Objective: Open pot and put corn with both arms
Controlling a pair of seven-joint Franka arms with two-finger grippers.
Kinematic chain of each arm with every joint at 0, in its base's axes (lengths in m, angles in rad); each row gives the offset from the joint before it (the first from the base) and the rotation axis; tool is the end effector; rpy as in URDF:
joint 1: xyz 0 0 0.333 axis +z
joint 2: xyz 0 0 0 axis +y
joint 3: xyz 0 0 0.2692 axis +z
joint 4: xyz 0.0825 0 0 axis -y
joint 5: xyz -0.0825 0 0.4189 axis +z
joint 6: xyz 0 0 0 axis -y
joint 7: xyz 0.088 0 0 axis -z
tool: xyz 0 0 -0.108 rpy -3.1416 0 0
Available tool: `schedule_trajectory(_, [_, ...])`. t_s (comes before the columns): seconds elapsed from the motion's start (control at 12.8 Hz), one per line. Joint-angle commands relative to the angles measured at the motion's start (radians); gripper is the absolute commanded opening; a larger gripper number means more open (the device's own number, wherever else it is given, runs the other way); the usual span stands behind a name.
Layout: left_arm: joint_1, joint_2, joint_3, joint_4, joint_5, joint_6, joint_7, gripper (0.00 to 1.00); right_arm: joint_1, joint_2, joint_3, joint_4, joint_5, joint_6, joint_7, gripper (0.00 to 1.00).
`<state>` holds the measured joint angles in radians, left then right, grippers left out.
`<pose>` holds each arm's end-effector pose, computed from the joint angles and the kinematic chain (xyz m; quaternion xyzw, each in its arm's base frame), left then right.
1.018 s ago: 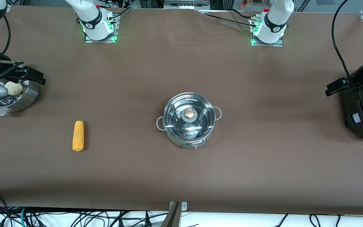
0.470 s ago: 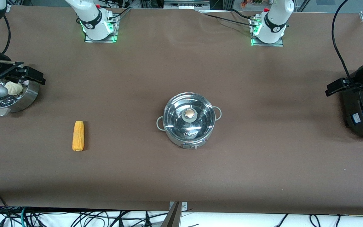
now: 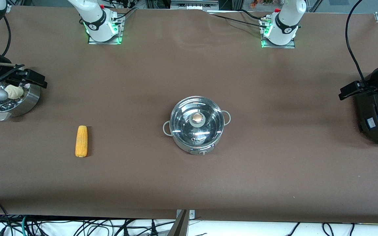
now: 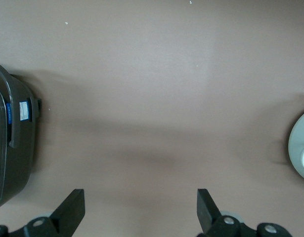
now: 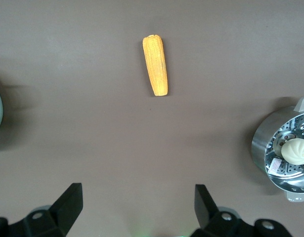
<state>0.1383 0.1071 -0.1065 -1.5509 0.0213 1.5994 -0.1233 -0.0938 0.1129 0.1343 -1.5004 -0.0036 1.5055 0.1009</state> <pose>0.6162 0.0244 0.5249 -0.9966 -0.0770 0.0287 0.0063 0.6097 0.0207 0.5396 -0.9981 0.0302 0.0536 0.0020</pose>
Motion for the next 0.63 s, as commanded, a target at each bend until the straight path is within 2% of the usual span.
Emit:
schedule_trajectory(0.0, [0.021, -0.006, -0.007, 0.005, -0.018, -0.001, 0.017, 1.0, -0.012, 0.004, 0.004, 0.012, 0.019, -0.002, -0.012, 1.0])
schedule_trajectory(0.55, [0.038, -0.006, -0.007, 0.006, -0.02, 0.001, 0.019, 1.0, -0.012, 0.004, 0.002, 0.012, 0.019, -0.002, -0.01, 1.0])
